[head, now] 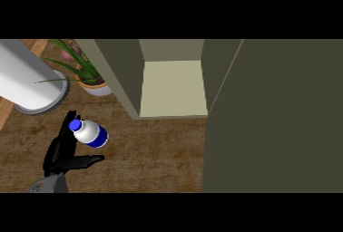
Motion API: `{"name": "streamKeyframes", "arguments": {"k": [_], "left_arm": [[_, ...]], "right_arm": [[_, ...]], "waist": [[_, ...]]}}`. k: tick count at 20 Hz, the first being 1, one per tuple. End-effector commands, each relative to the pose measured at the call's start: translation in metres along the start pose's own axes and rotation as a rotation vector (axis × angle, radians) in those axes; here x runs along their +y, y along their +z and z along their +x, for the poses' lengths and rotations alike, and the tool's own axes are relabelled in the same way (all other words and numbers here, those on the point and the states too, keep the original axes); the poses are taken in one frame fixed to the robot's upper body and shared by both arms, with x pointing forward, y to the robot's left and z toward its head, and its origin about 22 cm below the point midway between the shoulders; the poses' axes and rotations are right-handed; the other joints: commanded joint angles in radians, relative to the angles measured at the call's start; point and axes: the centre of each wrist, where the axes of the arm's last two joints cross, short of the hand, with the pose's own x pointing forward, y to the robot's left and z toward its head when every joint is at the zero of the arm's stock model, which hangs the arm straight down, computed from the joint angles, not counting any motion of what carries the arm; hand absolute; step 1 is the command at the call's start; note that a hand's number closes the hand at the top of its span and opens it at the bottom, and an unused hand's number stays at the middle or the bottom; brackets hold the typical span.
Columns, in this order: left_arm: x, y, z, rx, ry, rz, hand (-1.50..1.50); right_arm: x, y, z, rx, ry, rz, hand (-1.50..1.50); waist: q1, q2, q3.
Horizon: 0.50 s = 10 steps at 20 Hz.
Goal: Pick up the bottled water, place it into the cabinet and close the cabinet
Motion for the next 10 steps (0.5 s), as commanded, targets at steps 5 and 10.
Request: {"name": "streamKeyframes", "arguments": {"k": [5,10], "left_arm": [[-0.022,-0.004,-0.025,-0.025,0.11,-0.082,-1.5],[-0.01,-0.001,-0.033,-0.037,0.264,-0.072,1.5]], "right_arm": [[0.021,0.006,0.052,-0.093,-0.054,0.053,-1.5],[0.019,0.001,0.045,-0.099,-0.03,0.02,-1.5]], "waist": [[-0.012,-0.001,-0.001],[0.001,0.005,-0.002]]}}
